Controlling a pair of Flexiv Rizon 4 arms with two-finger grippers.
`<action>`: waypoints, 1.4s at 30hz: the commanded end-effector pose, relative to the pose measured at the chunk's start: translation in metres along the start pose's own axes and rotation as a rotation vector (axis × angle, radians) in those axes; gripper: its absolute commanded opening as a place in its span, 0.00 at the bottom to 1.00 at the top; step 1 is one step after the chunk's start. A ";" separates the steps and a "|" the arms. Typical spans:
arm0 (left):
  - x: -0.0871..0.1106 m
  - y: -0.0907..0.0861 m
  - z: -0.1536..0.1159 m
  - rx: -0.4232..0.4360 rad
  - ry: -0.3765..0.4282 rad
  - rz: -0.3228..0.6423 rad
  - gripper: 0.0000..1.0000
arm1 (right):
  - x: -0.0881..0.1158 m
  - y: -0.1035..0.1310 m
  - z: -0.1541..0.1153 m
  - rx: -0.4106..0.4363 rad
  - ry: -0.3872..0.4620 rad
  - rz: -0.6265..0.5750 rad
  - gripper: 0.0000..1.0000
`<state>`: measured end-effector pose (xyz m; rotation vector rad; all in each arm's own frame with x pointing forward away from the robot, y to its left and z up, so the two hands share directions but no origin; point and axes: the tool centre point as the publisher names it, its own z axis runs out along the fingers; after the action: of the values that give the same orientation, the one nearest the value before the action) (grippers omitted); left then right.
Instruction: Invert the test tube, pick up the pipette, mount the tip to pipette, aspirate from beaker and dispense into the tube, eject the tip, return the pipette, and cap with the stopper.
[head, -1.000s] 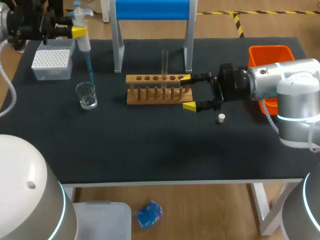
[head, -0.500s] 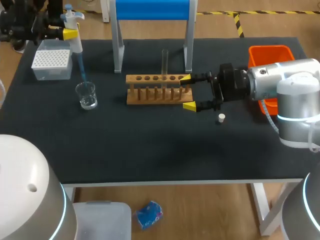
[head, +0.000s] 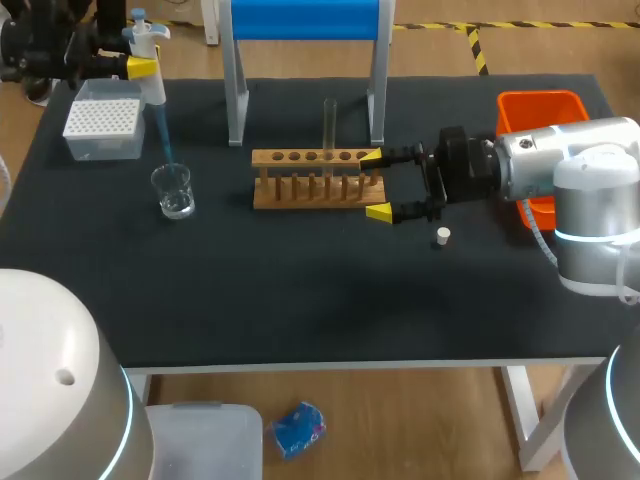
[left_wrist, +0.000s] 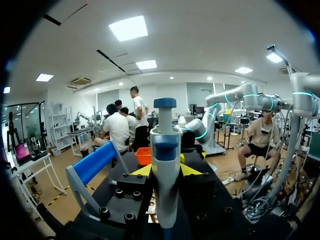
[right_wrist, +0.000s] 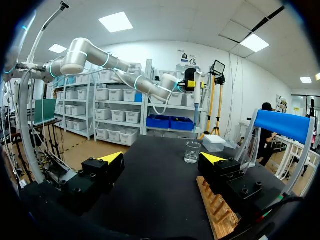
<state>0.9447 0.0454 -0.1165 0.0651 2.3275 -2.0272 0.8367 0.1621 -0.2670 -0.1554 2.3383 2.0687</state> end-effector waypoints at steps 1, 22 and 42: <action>-0.001 0.000 -0.001 0.000 0.003 0.002 0.00 | 0.001 0.000 0.000 0.002 -0.003 0.000 1.00; -0.001 0.000 -0.001 0.000 0.003 0.002 0.00 | -0.036 -0.060 0.184 -0.024 -0.069 0.091 1.00; -0.001 0.000 -0.001 0.000 0.003 0.002 0.00 | -0.079 -0.039 0.274 0.109 -0.154 0.081 1.00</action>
<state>0.9446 0.0456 -0.1161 0.0653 2.3290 -2.0264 0.9016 0.3968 -0.3201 0.0819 2.4155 1.9091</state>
